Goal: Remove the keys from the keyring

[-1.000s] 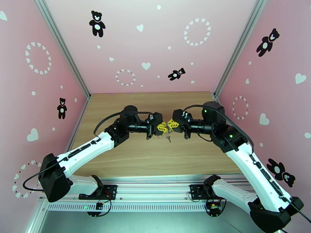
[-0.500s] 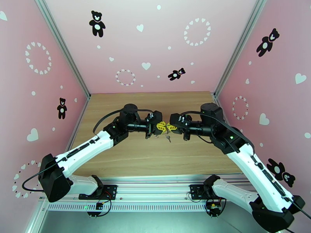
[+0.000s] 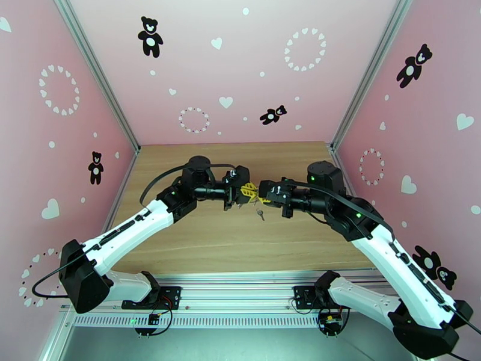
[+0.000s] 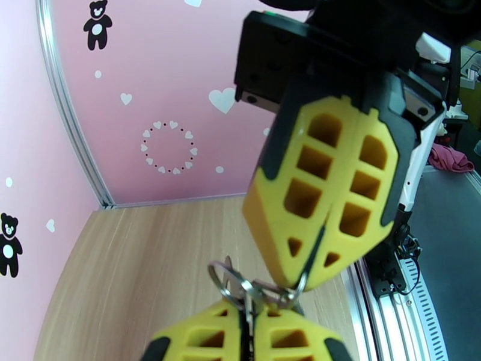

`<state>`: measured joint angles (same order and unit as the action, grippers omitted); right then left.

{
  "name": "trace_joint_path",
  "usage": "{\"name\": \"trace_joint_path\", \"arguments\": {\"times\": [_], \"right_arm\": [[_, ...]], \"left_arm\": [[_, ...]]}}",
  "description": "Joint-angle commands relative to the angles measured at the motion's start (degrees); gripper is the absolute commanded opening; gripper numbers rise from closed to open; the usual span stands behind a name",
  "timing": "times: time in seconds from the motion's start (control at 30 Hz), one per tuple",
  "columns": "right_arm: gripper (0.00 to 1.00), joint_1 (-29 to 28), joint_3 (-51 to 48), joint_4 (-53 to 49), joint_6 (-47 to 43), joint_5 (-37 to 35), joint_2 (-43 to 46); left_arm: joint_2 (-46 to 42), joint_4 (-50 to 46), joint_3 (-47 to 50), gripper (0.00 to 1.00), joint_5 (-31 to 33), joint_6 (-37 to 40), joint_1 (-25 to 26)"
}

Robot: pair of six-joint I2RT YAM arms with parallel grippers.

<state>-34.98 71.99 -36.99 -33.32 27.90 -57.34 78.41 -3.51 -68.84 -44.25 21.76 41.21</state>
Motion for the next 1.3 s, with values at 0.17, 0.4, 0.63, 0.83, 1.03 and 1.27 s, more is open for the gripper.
{"name": "trace_joint_path", "arguments": {"times": [0.17, 0.4, 0.63, 0.83, 1.03, 1.27], "right_arm": [[0.0, 1.1, -1.4, 2.7, 9.9, -2.9, 3.9], [0.0, 5.1, -8.5, 11.8, 37.2, 0.8, 1.1], [0.0, 4.7, -23.8, 31.7, 61.4, 1.4, -4.6], [0.0, 1.2, -32.3, 43.3, 70.6, -2.9, -12.3], [0.0, -4.4, -35.1, 52.5, 75.0, -4.3, -22.3], [0.0, -5.6, -36.1, 56.0, 77.2, -6.9, -29.6]], "left_arm": [[-0.4, -0.2, 0.1, 0.0, 8.8, -6.8, -5.8], [-0.8, -0.6, 3.2, 0.0, 26.4, -24.0, -9.8], [3.4, 7.1, 6.7, 0.0, 34.3, -44.0, -11.7], [7.9, 17.5, 10.6, 0.0, 34.1, -55.6, -11.9], [9.1, 29.0, 17.7, 0.0, 38.1, -60.5, -12.6], [11.0, 31.1, 19.7, 0.0, 38.9, -61.7, -13.6]]}}
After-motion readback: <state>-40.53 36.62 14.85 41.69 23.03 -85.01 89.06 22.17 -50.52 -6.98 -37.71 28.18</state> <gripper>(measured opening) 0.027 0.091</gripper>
